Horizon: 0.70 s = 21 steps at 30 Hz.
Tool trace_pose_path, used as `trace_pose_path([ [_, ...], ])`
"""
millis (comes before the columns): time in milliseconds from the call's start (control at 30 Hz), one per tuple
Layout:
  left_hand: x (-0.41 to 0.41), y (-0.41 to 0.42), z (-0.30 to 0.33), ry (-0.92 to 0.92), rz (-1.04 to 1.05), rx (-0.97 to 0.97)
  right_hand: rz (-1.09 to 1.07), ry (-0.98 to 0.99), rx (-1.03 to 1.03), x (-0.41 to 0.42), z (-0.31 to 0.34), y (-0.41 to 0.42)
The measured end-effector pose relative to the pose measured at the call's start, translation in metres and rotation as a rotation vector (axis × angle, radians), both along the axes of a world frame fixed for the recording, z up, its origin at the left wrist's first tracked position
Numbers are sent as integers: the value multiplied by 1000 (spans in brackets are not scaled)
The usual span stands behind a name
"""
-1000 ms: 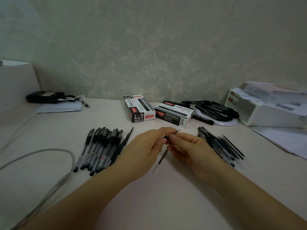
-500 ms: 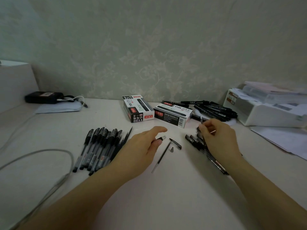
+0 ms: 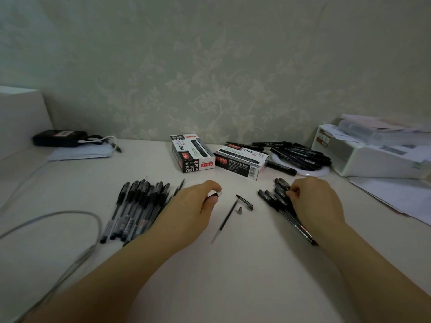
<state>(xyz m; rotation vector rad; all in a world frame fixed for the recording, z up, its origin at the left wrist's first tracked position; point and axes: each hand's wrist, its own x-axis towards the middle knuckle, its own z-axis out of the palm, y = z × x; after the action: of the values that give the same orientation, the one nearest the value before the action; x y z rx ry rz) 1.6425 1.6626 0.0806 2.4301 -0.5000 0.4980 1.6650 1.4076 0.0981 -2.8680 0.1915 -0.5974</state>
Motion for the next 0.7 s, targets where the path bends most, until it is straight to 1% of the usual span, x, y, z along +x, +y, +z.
trace_pose_path([
  [67,0,4,2,-16,104,18,24,-50,-20,-1,0,3],
  [133,0,11,5,-13,250,72,88,-104,-22,-3,1,8],
  [267,2,27,8,112,454,253,264,-123,-5,-8,3,27],
  [333,3,30,8,155,493,310,326,-129,-6,-12,2,35],
  [467,4,30,7,174,518,324,382,-134,14,-17,1,41],
  [700,4,30,8,190,516,351,392,-124,46,-18,0,43],
])
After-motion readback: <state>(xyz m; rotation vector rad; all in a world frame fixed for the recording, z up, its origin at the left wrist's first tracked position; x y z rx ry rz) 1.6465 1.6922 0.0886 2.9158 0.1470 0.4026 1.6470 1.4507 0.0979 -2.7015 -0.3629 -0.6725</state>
